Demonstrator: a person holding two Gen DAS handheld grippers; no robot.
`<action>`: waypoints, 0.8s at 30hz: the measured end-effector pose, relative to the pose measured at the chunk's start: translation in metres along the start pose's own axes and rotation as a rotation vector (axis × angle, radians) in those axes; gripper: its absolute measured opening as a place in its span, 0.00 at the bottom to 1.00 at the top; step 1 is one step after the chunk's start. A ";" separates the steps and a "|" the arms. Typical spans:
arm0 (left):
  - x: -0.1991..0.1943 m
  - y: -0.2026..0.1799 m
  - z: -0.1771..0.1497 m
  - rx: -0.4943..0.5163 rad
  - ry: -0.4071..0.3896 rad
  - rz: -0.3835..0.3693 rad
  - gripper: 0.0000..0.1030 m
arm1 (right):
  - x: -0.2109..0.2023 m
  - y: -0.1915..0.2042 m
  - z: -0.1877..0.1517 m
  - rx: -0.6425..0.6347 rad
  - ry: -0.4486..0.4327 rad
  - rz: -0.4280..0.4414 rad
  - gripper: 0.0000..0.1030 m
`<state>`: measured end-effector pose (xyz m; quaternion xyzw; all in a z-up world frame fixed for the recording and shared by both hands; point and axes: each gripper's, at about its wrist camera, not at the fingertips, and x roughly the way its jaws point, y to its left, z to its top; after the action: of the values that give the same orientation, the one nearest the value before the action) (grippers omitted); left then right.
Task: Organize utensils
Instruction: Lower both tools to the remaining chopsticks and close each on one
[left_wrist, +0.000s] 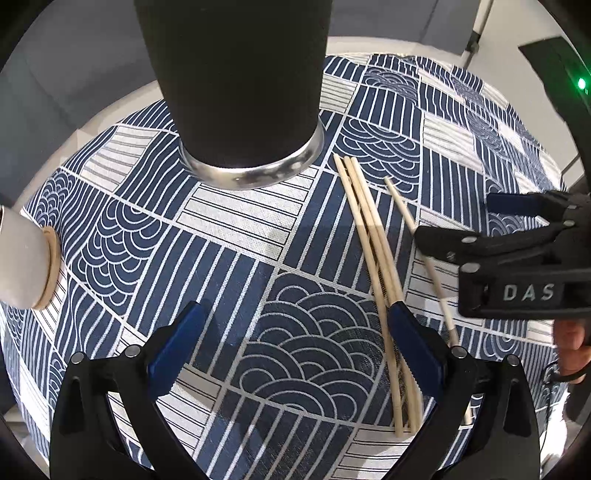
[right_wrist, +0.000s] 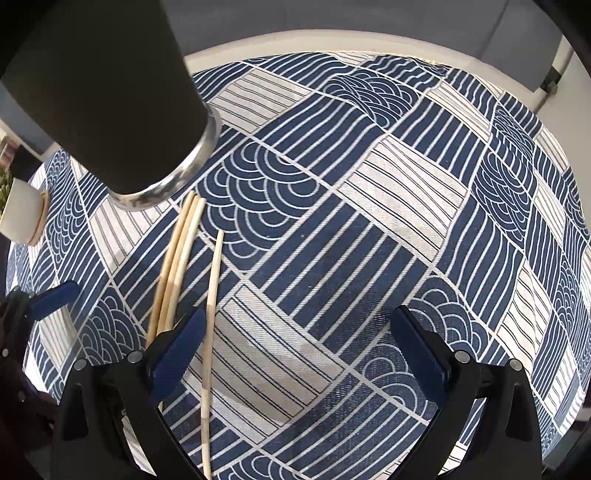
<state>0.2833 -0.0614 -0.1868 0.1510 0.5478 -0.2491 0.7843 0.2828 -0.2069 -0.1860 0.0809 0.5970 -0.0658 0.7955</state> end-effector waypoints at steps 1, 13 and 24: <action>0.002 -0.003 0.001 0.011 0.008 0.012 0.95 | 0.001 -0.003 0.002 0.013 0.011 -0.005 0.93; 0.006 0.008 0.008 -0.053 0.050 0.046 0.95 | 0.002 -0.025 0.004 0.014 0.103 -0.038 0.94; -0.016 0.038 -0.004 -0.090 0.080 0.052 0.44 | -0.012 -0.031 0.001 0.047 0.099 -0.049 0.54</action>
<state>0.2970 -0.0242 -0.1744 0.1396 0.5851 -0.1979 0.7740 0.2741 -0.2377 -0.1753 0.0879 0.6357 -0.0950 0.7610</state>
